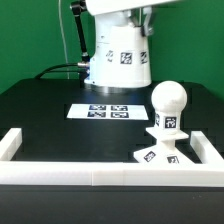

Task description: Assemble lamp

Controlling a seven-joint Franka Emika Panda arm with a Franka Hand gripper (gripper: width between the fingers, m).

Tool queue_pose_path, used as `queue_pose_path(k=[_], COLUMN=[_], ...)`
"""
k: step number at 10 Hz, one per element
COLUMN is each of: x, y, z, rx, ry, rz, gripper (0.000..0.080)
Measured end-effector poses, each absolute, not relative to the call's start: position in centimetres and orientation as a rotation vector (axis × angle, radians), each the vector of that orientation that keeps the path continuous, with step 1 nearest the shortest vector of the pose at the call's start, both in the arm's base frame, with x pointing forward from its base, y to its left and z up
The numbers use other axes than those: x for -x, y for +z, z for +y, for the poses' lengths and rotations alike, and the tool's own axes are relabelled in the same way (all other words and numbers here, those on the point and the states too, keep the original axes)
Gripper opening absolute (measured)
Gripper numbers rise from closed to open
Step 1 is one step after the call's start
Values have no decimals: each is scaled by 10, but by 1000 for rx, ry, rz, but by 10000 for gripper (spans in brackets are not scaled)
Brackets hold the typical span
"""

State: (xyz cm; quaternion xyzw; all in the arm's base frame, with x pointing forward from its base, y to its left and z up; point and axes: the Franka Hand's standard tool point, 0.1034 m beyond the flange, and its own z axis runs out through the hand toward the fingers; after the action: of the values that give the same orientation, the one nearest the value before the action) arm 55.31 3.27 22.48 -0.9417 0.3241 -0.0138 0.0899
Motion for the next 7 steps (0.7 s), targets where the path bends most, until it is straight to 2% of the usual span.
queue_pose_path(k=[3, 4, 7], x=[-570, -574, -592], y=[248, 250, 239], z=[61, 69, 85], rx=[2768, 2766, 2784], ry=[-38, -43, -46], rz=[1016, 1019, 1021], gripper=[44, 44, 44])
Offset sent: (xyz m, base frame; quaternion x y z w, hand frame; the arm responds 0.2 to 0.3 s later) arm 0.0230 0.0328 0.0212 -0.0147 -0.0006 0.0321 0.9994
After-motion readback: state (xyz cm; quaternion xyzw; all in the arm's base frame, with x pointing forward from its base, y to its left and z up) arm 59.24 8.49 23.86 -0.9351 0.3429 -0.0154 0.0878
